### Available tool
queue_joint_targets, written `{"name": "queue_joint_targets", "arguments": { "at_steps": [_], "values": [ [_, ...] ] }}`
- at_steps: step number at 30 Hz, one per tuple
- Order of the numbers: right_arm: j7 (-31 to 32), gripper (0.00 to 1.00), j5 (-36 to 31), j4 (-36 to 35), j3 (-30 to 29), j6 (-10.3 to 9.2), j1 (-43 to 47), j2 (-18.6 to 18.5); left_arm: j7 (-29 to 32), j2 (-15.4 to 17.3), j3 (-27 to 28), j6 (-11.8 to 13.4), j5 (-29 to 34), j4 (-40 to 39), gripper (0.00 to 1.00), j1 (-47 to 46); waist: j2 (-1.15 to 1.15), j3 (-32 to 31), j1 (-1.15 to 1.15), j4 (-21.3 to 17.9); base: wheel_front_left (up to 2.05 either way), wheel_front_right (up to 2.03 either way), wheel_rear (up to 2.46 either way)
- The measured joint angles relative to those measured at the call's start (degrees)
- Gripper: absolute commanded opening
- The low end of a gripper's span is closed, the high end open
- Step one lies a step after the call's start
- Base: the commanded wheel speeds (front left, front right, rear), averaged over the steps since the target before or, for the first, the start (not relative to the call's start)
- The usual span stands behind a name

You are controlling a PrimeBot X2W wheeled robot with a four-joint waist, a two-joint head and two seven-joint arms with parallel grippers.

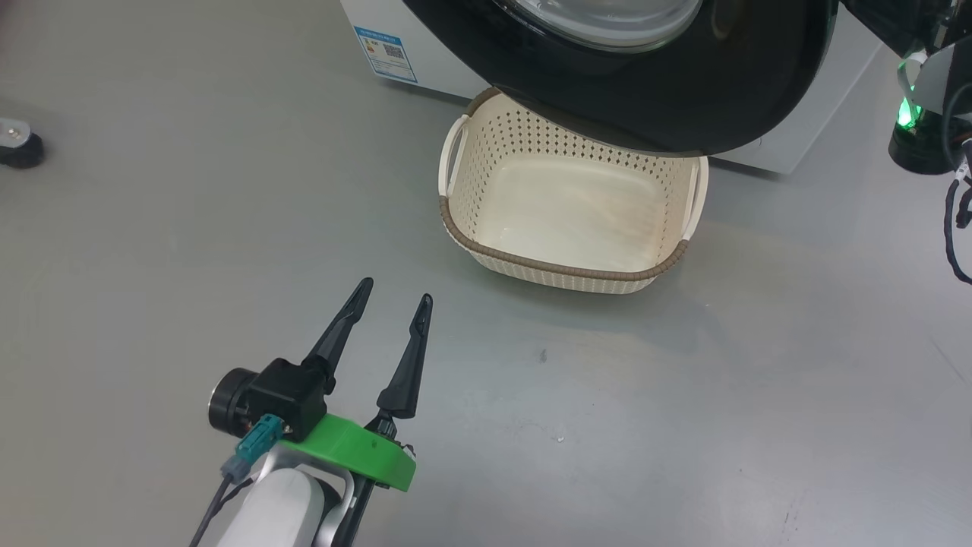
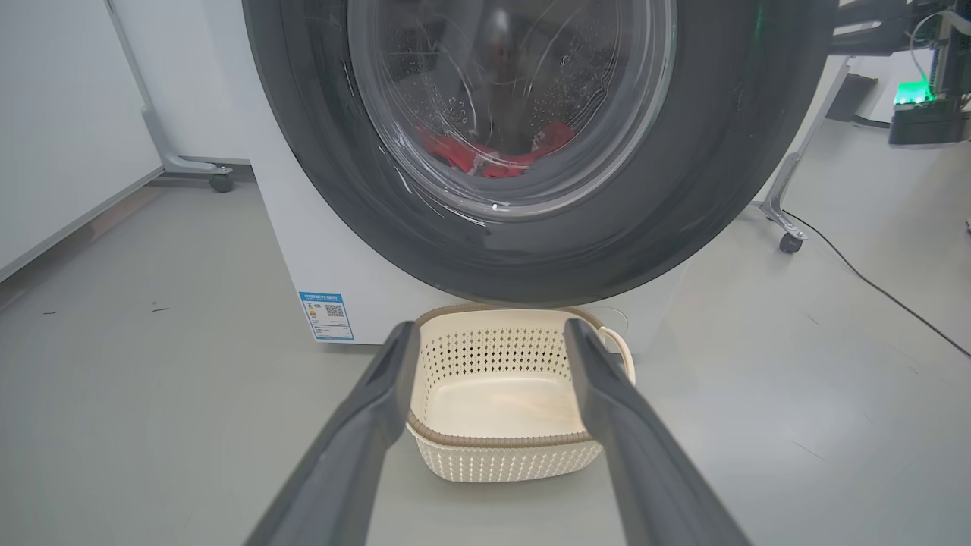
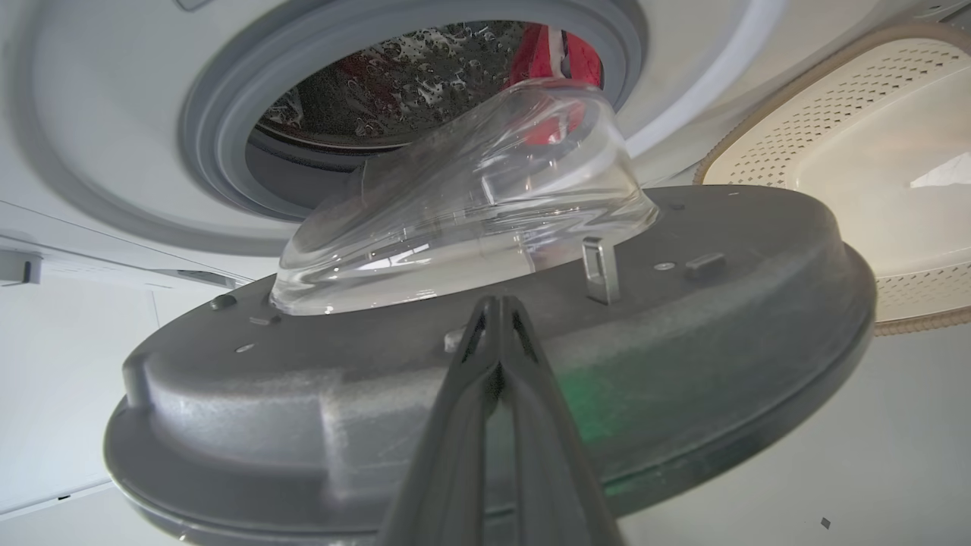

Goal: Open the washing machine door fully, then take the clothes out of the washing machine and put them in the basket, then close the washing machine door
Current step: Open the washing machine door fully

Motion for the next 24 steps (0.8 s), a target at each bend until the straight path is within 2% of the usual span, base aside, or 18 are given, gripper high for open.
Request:
{"name": "queue_joint_targets", "arguments": {
  "at_steps": [4,8,11,16,19,24],
  "values": [
    [-1.2,0.0,-0.2,-1.4,-0.1,0.43,0.2,-0.1,0.0,0.0,0.0,0.0,0.1,0.0,1.0,0.4,0.0,-0.2,0.0,-0.2,0.0,0.0,0.0],
    [-4.6,0.0,-3.0,-4.9,0.9,4.41,0.2,-1.8,0.0,0.0,0.5,0.0,0.1,-0.1,1.0,0.5,0.0,-0.2,0.0,-0.3,0.0,0.0,0.0],
    [-7.1,0.0,-7.5,-6.7,3.8,8.18,1.6,-4.0,0.0,0.0,1.5,0.0,0.2,0.0,1.0,0.5,0.0,-0.6,0.0,-0.5,0.0,0.0,0.0],
    [-11.5,0.0,-13.8,-9.1,7.9,13.99,5.7,-5.4,0.0,0.0,2.4,0.0,0.5,0.0,1.0,0.5,0.0,-1.8,0.0,-0.8,0.0,0.0,0.0],
    [-15.0,0.0,-19.0,-11.5,11.5,14.82,7.3,-6.8,0.0,0.0,3.1,0.0,0.6,0.2,1.0,0.6,0.0,-2.8,0.0,-1.1,0.0,0.0,0.0],
    [-20.3,0.0,-24.5,-15.1,15.5,14.81,10.9,-7.8,0.0,0.0,4.0,0.0,1.1,0.3,1.0,1.3,0.0,-4.5,0.0,-2.0,0.0,0.0,0.0]
  ]
}}
